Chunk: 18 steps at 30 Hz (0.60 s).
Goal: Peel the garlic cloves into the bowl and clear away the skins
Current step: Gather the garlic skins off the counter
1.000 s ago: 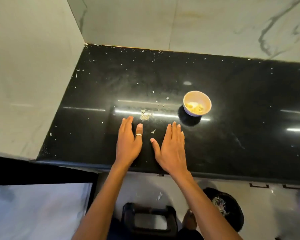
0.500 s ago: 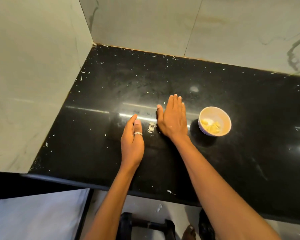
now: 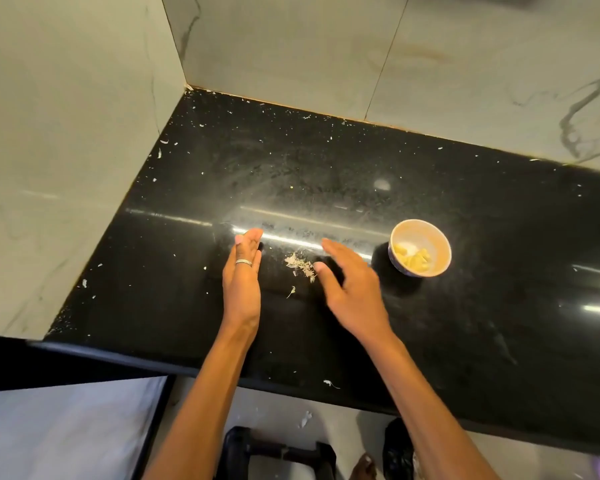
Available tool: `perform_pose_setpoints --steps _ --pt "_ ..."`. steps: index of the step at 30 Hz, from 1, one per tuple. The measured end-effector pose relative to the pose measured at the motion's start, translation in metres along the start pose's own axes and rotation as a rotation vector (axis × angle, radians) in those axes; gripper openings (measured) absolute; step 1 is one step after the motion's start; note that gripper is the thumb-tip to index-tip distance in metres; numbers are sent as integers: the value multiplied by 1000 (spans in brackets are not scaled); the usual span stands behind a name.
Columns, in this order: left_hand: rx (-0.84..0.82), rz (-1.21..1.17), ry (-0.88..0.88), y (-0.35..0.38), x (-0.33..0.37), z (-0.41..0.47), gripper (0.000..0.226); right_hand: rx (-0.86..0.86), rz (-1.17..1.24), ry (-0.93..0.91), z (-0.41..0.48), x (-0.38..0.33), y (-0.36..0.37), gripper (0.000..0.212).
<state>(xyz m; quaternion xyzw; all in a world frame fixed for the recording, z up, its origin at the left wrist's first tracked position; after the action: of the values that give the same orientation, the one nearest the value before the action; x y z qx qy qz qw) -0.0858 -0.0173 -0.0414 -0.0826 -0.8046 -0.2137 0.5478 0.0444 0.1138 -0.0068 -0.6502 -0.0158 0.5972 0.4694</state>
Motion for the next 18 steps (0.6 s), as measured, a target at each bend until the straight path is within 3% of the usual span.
perform_pose_setpoints --steps 5,11,15,18 --pt "2 -31 -11 -1 1 1 44 -254 -90 351 -29 13 -3 76" --pt "-7 -25 -17 -2 0 2 52 -130 -121 238 3 -21 47 39" --pt "-5 -46 -33 -4 0 4 55 -92 -140 159 27 -16 41 38" --pt "5 -65 -33 -4 1 2 55 -192 -204 3 30 -16 42 42"
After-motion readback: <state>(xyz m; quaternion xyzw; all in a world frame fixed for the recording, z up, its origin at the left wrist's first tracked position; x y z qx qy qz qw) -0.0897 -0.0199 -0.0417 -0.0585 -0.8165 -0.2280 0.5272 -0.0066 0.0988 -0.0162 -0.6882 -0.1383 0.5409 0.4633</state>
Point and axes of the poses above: each hand's wrist, its own z-axis towards the middle knuckle, its own y-axis out of the palm, x = y × z, the point moved 6 cm from there along z, towards the middle knuckle, and after that the axes turned 5 degrees about -y, right-handed, at the moved point
